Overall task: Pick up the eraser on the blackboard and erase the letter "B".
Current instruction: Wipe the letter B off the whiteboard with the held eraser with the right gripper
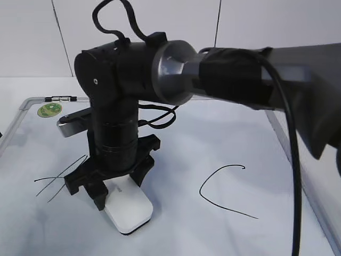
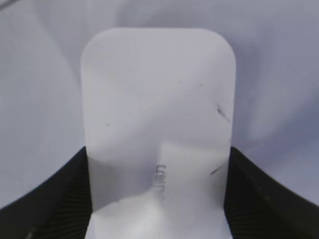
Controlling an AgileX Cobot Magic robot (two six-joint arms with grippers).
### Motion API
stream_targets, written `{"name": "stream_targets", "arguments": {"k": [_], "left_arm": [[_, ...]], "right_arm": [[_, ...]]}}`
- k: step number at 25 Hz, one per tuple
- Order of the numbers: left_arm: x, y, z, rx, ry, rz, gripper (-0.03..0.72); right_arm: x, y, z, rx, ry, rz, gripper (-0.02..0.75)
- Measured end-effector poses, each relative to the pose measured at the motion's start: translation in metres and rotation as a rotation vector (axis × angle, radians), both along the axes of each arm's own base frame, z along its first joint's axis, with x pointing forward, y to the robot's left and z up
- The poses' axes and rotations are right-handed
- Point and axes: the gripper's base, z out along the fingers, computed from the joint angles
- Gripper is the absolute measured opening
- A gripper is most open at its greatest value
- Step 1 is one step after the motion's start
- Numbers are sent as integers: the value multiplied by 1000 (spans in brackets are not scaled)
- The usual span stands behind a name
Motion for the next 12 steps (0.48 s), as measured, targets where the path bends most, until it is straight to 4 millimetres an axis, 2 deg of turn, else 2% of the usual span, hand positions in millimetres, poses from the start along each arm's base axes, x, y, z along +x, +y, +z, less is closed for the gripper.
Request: {"name": "stream_targets", "arguments": {"k": [4,12], "left_arm": [[0,0,0,0,0,0,34],[0,0,0,0,0,0,34]], "right_arm": [[-10,4,-1,-11,-5,27,514],[-48,32,-2,-82,-95,183,514]]}}
